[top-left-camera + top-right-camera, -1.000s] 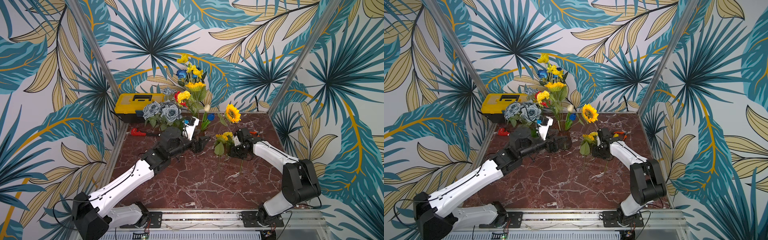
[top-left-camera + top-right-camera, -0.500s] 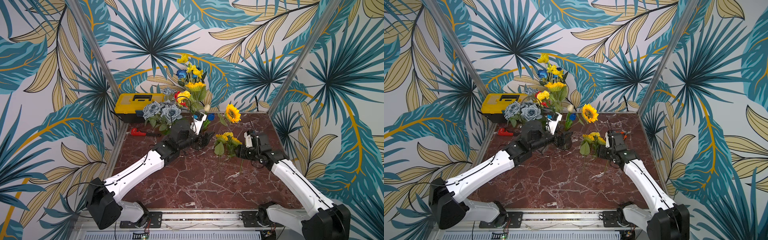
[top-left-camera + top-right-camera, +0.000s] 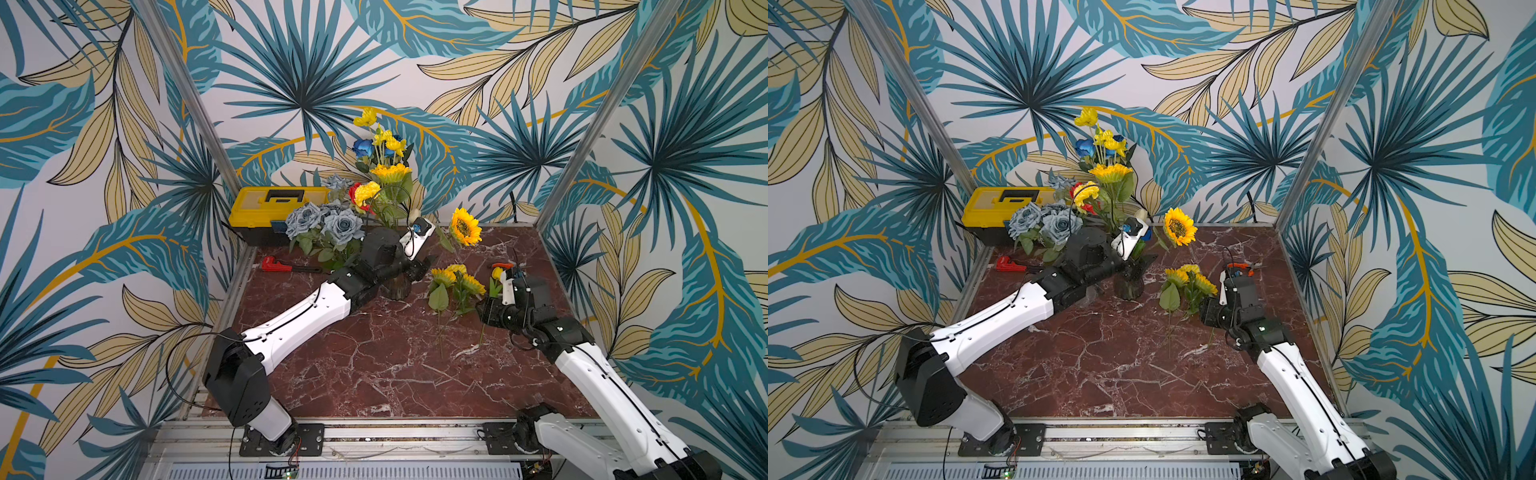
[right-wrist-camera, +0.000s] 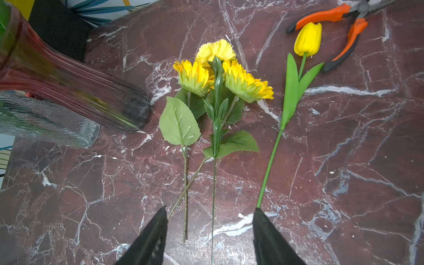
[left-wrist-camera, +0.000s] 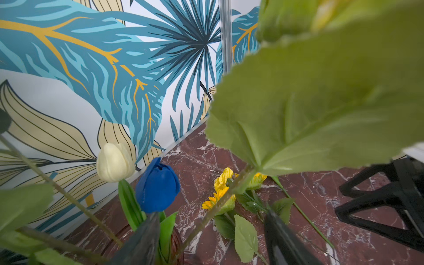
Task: Pick out yellow flowers from the vase
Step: Pick up the flower from the vase.
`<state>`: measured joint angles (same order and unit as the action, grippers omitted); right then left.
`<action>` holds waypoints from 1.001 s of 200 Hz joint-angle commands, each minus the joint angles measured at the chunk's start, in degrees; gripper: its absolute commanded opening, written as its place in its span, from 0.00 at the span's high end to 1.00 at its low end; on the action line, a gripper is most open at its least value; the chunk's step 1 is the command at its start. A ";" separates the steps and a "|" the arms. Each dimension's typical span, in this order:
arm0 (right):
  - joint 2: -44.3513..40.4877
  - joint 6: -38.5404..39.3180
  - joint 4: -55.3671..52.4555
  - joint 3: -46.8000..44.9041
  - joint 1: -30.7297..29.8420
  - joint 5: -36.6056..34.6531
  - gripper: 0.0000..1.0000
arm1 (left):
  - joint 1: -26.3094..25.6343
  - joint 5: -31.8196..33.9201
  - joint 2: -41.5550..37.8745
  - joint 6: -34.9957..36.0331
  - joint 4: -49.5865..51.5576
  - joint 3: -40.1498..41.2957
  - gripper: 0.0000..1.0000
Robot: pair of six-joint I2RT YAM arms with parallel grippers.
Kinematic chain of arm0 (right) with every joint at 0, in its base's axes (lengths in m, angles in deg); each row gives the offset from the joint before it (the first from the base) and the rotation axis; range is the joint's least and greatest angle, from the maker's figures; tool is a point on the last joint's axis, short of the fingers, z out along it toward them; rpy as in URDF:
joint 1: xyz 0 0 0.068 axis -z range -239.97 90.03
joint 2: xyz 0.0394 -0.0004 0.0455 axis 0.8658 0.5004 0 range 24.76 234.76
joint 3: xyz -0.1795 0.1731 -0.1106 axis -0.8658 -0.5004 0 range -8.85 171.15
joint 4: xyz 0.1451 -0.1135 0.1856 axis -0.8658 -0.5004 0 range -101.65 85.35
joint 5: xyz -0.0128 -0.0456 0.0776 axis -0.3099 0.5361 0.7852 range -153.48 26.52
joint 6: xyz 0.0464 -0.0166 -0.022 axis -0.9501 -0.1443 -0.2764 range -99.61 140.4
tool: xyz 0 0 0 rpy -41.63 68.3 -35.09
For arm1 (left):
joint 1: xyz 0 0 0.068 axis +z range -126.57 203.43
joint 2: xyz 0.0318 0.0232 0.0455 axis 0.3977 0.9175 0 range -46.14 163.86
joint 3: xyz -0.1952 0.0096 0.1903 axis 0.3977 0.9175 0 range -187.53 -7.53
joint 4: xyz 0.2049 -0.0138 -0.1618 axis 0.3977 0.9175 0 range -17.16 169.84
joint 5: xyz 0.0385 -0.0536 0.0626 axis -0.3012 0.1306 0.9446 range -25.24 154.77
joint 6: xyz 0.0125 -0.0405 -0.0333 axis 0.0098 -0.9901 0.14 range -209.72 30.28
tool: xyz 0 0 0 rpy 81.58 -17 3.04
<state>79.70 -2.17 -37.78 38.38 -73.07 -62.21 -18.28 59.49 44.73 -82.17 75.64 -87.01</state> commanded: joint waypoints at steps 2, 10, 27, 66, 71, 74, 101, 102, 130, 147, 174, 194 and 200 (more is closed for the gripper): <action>-0.63 -1.10 -0.75 -1.20 0.10 -0.51 0.40 | -0.21 0.03 1.79 3.56 -2.21 -3.20 0.28; -0.63 -1.17 -0.70 -1.11 0.10 -0.27 0.40 | -0.21 -0.48 2.74 3.78 -2.19 -4.09 0.28; -0.62 -1.25 -0.55 -1.24 0.10 -0.05 0.40 | -0.21 -0.55 4.50 3.96 -2.35 -5.86 0.28; -0.45 -1.11 -0.66 -1.88 0.10 0.14 0.40 | -0.22 0.11 7.10 4.75 -3.34 -7.94 0.33; -0.45 -1.08 -0.67 -1.96 0.10 0.00 0.40 | -0.21 0.10 7.28 4.82 -3.35 -8.14 0.35; -0.42 -1.08 -0.71 -2.06 0.05 -0.04 0.40 | -0.21 0.03 7.38 4.84 -3.38 -8.22 0.36; -0.20 -0.95 -0.66 -2.16 0.10 0.06 0.40 | -0.25 0.09 7.48 4.62 -3.59 -8.23 0.50; -0.19 -0.92 -0.64 -2.15 0.10 0.05 0.40 | -0.28 0.18 7.48 4.60 -3.59 -8.23 0.50; 0.08 -1.06 -0.07 -2.40 0.14 0.43 0.39 | -0.21 0.95 7.70 3.63 -3.69 -8.54 0.64; 0.26 -1.17 0.11 -2.48 0.10 0.74 0.39 | -0.20 0.73 7.50 3.51 -3.70 -8.50 0.65; 0.34 -1.25 0.26 -2.50 0.14 0.87 0.39 | -0.30 0.74 7.23 3.48 -3.64 -8.46 0.73; 0.26 -1.30 0.28 -2.55 0.10 1.05 0.39 | -0.30 0.33 6.53 3.22 -3.61 -8.32 0.78; 0.26 -1.27 0.25 -2.53 0.10 1.18 0.39 | -0.35 0.24 6.33 3.18 -3.68 -8.24 0.78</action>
<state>79.89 -2.83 -37.73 37.00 -73.07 -61.68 -18.39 59.84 52.36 -78.69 73.46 -93.46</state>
